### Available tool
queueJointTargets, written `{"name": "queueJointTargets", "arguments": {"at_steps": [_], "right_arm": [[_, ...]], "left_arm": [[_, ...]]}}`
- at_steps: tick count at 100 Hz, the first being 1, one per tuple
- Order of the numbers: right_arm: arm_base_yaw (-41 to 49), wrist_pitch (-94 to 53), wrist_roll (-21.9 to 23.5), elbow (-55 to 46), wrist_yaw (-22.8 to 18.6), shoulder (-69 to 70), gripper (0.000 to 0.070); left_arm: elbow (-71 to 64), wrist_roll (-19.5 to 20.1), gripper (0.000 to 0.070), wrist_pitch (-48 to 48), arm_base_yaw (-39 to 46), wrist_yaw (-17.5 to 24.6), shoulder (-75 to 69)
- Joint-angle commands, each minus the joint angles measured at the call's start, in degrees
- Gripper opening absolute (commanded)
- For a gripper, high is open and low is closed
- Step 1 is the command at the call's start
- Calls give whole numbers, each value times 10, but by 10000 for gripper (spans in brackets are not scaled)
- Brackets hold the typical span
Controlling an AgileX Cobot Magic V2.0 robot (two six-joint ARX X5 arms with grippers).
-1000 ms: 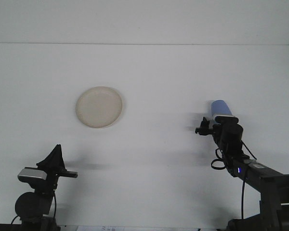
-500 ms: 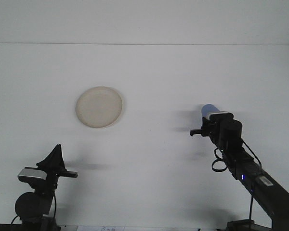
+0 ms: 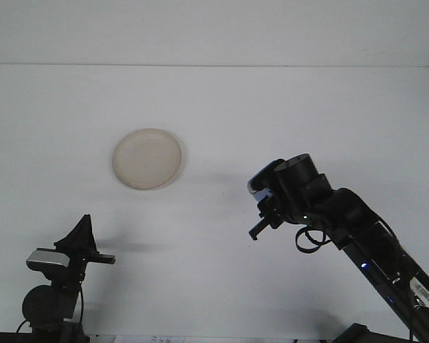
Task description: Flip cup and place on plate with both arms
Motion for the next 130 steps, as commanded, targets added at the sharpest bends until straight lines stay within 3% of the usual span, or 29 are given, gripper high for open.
{"name": "queueJointTargets", "arguments": {"at_steps": [1, 31, 72, 80, 93, 97, 130], "right_arm": [[33, -17, -9, 20, 12, 26, 0], [120, -58, -6, 30, 17, 145, 0], [135, -68, -21, 31, 15, 243, 0], [135, -68, -22, 31, 15, 250, 82], [135, -66, -22, 33, 14, 250, 421], [135, -71, -22, 38, 14, 250, 493], [131, -151, -52, 151, 17, 247, 511]], "left_arm": [[-11, -2, 12, 7, 0, 3, -1], [-11, -2, 12, 7, 0, 3, -1], [-11, -2, 12, 7, 0, 3, -1], [-11, -2, 12, 7, 0, 3, -1], [-11, -2, 12, 7, 0, 3, -1], [-11, -2, 12, 7, 0, 3, -1], [-11, -2, 12, 7, 0, 3, -1]]}}
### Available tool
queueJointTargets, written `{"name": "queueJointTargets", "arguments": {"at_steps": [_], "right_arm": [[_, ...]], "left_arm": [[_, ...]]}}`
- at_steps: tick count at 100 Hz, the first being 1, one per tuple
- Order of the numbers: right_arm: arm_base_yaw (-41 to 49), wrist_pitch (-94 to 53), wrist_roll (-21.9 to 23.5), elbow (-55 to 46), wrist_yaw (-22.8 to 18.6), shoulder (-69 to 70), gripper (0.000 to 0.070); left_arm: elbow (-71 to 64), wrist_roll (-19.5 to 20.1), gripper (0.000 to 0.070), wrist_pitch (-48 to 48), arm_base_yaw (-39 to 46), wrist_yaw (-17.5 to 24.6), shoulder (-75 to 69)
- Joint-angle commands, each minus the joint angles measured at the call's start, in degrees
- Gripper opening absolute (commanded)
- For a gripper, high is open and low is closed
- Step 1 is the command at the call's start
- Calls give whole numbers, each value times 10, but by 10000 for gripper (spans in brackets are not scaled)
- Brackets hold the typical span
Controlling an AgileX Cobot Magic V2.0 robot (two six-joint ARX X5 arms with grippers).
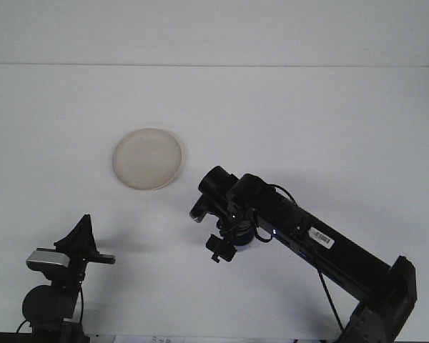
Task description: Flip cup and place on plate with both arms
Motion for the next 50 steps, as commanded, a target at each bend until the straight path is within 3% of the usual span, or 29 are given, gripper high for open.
{"name": "queueJointTargets", "arguments": {"at_steps": [1, 18, 50], "right_arm": [[3, -17, -20, 32, 1, 7, 511], [-43, -20, -23, 49, 0, -23, 511], [-244, 57, -7, -19, -17, -137, 511]], "left_arm": [[-11, -2, 12, 7, 0, 3, -1], [-11, -2, 13, 7, 0, 3, -1], [-11, -2, 12, 7, 0, 3, -1]]}}
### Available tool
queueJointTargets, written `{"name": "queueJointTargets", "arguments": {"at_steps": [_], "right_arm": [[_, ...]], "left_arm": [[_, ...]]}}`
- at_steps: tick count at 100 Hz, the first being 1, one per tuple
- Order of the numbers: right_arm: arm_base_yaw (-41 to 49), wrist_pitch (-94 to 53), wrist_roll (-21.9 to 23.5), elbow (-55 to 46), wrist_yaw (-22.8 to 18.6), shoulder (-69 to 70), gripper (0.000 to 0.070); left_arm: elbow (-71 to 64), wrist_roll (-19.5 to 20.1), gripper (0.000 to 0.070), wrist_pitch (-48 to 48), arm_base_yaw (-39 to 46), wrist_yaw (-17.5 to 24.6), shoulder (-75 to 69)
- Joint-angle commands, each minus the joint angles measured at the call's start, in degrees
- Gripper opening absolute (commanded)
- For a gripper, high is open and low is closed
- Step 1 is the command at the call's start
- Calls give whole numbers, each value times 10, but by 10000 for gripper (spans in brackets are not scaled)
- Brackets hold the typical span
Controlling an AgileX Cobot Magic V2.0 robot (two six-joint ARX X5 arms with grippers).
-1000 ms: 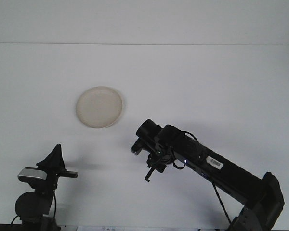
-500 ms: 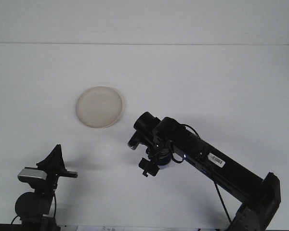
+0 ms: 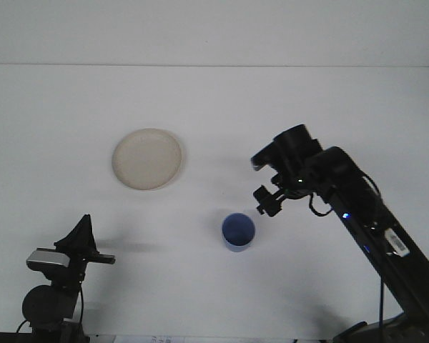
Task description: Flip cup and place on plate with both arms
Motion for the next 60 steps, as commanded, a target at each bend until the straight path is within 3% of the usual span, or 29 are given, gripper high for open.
{"name": "queueJointTargets", "arguments": {"at_steps": [1, 30, 51, 60], "right_arm": [[-32, 27, 13, -24, -10, -29, 510], [-217, 211, 75, -259, -6, -265, 509], [-257, 306, 101, -374, -7, -434, 505], [-257, 323, 104, -407, -7, -488, 419]], "left_arm": [[-11, -2, 12, 7, 0, 3, -1], [-11, -2, 12, 7, 0, 3, -1], [-11, -2, 12, 7, 0, 3, -1], [-11, -2, 12, 7, 0, 3, -1]]}}
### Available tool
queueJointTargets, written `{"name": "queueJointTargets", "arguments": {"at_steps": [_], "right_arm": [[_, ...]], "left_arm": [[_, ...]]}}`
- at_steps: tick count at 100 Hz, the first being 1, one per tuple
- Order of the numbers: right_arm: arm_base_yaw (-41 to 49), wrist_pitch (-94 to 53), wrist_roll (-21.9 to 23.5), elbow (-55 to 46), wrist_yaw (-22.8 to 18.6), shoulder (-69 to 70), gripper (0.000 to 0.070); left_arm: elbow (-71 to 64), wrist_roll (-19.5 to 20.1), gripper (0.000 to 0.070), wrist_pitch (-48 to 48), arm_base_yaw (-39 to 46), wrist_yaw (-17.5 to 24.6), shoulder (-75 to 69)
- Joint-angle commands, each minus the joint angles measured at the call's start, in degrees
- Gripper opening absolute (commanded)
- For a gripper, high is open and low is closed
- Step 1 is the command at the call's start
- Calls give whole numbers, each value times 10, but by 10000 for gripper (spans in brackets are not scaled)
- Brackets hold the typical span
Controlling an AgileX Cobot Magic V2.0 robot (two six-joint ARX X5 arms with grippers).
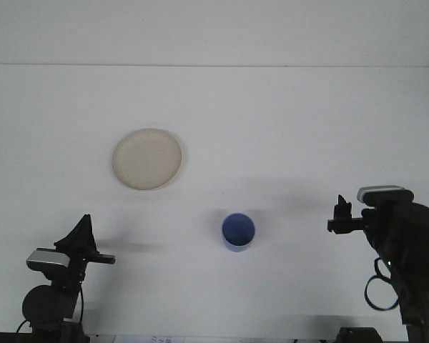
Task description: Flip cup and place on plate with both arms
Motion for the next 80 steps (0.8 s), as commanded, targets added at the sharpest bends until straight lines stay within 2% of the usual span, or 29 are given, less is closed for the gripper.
{"name": "queueJointTargets", "arguments": {"at_steps": [1, 7, 17, 22, 41, 52, 60, 80], "right_arm": [[0, 11, 14, -15, -1, -24, 404], [0, 18, 15, -33, -1, -50, 302], [0, 17, 14, -51, -1, -80, 74], [0, 14, 14, -52, -1, -86, 2], [0, 17, 17, -52, -2, -87, 0], [0, 18, 17, -52, -2, -87, 0], [0, 18, 17, -52, -2, -87, 0], [0, 17, 17, -52, -2, -87, 0]], "left_arm": [[-11, -2, 12, 7, 0, 3, -1], [-11, -2, 12, 7, 0, 3, -1], [-11, -2, 12, 7, 0, 3, -1], [-11, -2, 12, 8, 0, 3, -1], [-10, -5, 12, 18, 0, 3, -1], [14, -54, 12, 13, 0, 3, 0], [54, -76, 12, -19, 0, 3, 3], [226, -63, 12, -151, 0, 3, 82]]}}
